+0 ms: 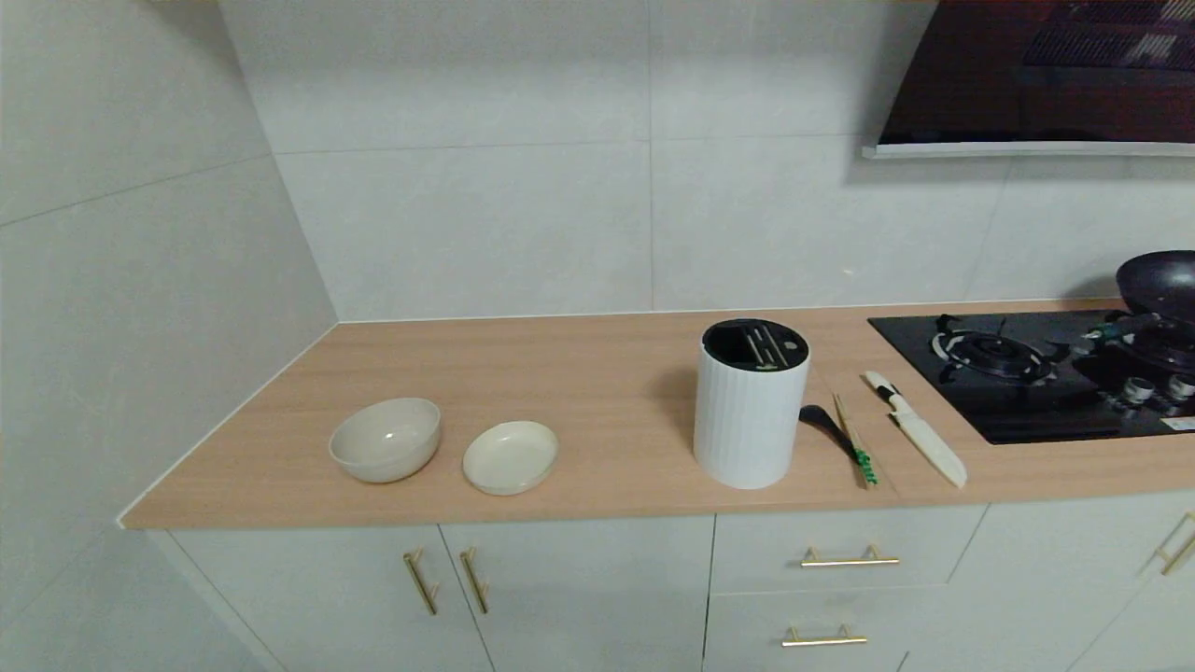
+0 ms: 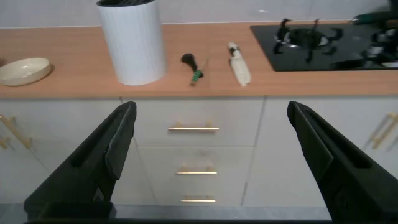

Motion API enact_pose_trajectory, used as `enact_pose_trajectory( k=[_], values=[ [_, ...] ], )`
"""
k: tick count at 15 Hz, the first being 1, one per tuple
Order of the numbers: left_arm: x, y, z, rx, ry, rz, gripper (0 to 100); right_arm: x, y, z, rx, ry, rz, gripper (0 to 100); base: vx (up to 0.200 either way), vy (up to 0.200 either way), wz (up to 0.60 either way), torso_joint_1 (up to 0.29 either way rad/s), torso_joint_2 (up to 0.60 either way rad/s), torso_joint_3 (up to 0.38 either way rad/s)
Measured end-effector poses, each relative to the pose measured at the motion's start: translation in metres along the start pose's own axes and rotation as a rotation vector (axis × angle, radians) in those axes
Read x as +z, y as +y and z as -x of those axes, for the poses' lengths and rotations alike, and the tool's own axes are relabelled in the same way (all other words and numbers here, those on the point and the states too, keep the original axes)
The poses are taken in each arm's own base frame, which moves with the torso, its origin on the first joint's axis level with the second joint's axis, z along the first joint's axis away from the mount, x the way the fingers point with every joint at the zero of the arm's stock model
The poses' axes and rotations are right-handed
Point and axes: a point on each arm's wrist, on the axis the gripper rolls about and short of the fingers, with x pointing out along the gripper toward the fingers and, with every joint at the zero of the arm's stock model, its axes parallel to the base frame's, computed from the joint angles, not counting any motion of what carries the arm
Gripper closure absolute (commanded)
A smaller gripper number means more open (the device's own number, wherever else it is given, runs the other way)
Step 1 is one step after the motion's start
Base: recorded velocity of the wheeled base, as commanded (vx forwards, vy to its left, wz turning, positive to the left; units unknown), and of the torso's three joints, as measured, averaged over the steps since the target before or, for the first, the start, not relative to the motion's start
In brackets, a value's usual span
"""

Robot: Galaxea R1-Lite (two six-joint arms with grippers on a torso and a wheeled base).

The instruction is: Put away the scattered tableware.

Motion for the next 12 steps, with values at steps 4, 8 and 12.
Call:
enact_pose_trajectory(
  k=[4,8,12],
  values=[
    [-0.0002,0.0,0.0,0.0,0.002,0.0,0,0.0,0.0,0.0,0.0,0.0,0.0,0,0.0,0.2,0.0,0.006,0.0,0.004],
    [-0.0002,0.0,0.0,0.0,0.002,0.0,0,0.0,0.0,0.0,0.0,0.0,0.0,0,0.0,0.2,0.0,0.002,0.0,0.0],
    [-0.0004,0.0,-0.0001,0.0,0.002,0.0,0,0.0,0.0,0.0,0.0,0.0,0.0,0,0.0,0.2,0.0,0.005,0.0,-0.002]
  ],
)
